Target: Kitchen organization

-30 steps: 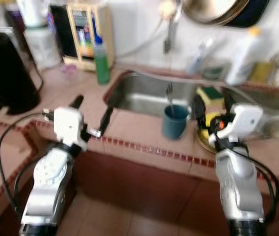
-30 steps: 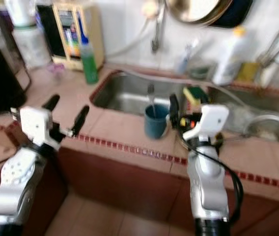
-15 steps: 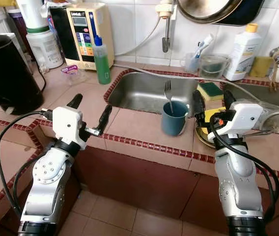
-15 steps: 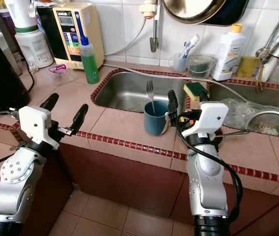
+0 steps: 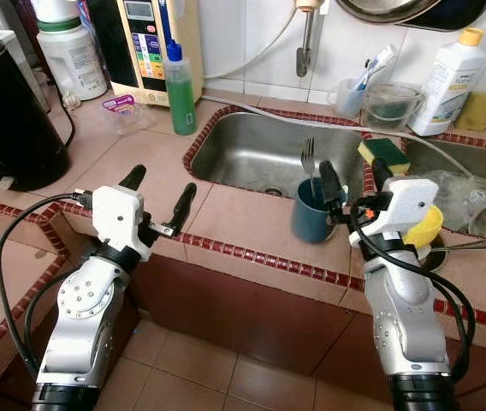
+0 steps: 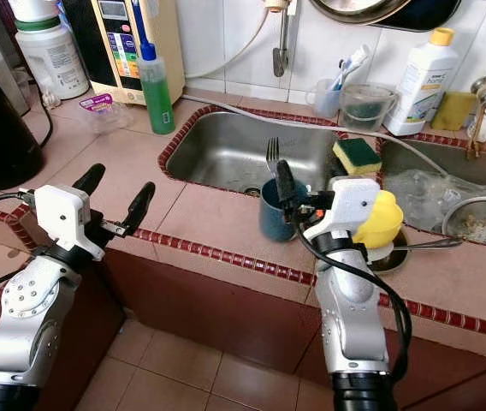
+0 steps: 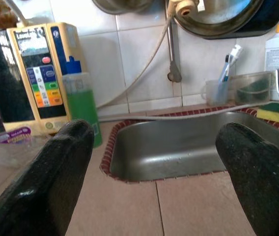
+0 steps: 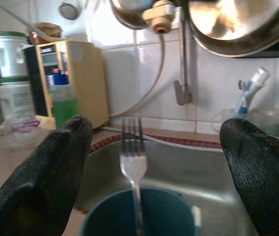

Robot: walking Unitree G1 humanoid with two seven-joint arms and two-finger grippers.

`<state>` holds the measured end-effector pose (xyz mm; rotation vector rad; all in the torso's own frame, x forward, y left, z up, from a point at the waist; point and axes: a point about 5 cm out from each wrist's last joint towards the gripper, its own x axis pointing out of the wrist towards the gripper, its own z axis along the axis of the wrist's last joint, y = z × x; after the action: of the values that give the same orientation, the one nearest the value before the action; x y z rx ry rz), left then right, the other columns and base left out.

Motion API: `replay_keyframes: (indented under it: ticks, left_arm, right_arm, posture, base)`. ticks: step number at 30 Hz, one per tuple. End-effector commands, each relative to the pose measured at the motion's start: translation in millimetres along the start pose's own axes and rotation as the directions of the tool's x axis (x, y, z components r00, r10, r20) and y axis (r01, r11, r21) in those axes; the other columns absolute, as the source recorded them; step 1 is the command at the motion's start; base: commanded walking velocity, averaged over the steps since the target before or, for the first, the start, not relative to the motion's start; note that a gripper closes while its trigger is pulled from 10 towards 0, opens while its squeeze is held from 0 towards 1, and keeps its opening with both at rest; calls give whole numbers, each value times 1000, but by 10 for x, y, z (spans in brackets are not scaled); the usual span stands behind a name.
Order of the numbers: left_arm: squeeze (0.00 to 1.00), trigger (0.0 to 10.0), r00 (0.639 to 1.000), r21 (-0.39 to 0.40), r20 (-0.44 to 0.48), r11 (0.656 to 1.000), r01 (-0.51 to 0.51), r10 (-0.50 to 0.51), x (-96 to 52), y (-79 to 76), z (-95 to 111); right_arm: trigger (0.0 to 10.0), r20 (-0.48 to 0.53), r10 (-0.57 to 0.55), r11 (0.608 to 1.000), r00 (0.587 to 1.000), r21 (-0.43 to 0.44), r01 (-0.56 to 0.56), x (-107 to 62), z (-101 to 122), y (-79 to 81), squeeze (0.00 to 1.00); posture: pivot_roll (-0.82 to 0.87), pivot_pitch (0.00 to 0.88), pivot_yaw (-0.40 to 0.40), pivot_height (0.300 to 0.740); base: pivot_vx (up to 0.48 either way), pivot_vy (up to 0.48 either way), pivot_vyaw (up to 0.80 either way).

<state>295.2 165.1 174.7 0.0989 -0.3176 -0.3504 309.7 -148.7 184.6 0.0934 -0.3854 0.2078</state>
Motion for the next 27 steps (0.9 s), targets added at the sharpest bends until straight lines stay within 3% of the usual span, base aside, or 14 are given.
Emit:
replay_keyframes:
  ticks: [1,5,8,27]
  left_arm:
    - [0,10000,999,0,-24,1000,23,-23,-19,-10,-21]
    - [0,10000,998,-8,-42,999,39,-40,-7,-41,-36]
    - [0,10000,998,29,-32,998,50,-49,-19,-55,-29]
    - [0,10000,999,16,-25,999,29,-29,-51,27,-22]
  right_arm:
    - [10000,-9,29,1000,1000,-9,-29,-14,-6,23,0]
    - [10000,-17,38,999,999,-6,-39,-14,-17,31,0]
    - [10000,-17,44,999,999,-9,-44,-15,-15,33,0]
    - [10000,-43,33,998,999,-45,-35,-35,-24,-28,0]
  posture:
    - [-45,45,15,740]
    - [-43,49,15,740]
    - [-44,56,17,740]
    - [-51,70,21,740]
  base:
    - [0,0,0]
    - [0,0,0]
    - [0,0,0]
    - [0,0,0]
